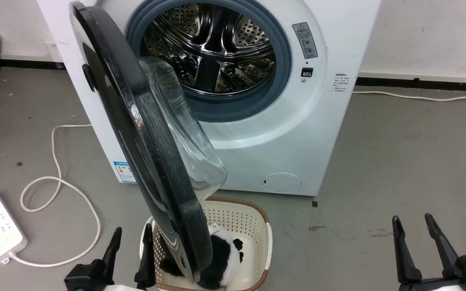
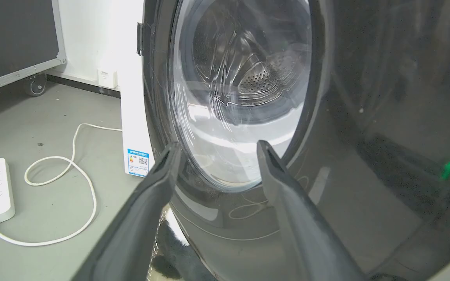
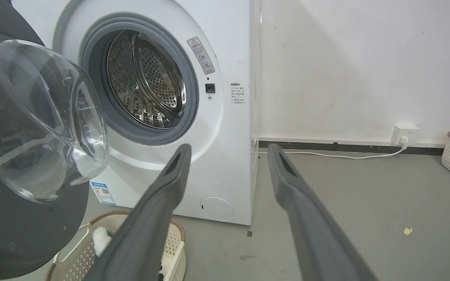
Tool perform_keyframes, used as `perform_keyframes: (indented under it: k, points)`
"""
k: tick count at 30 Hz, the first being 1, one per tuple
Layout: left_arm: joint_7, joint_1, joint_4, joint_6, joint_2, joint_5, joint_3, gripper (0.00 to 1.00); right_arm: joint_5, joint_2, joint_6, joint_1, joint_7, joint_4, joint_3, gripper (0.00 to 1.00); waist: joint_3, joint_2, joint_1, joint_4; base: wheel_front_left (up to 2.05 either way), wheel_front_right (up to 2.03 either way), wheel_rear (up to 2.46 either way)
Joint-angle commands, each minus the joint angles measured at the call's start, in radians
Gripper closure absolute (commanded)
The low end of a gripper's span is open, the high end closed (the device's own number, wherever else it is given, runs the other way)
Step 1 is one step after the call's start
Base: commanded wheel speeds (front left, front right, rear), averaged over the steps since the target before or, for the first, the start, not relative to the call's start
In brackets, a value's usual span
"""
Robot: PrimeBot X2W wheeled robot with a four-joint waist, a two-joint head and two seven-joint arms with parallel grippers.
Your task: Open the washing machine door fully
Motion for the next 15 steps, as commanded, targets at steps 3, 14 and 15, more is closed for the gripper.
perform_keyframes:
  k: [3,14,15]
  points:
    - [-0.005,0.001,-0.002,0.0,0.001,0.029,-0.011,0.0,0.009,0.004,0.001,0.009,-0.004,-0.004,0.004,0.0,0.003,0.0,0.0,0.002,0.0,0.0,0.0]
    - [-0.005,-0.007,-0.026,0.025,0.001,0.038,-0.026,1.0,0.025,0.005,0.001,0.0,-0.004,-0.009,0.001,0.0,0.008,0.0,0.0,0.016,0.0,0.0,0.0]
    - [-0.005,-0.008,-0.033,0.03,0.001,0.034,-0.022,1.0,0.025,0.005,0.001,-0.001,-0.004,-0.009,0.002,0.0,0.008,0.0,0.0,0.017,0.0,0.0,0.0]
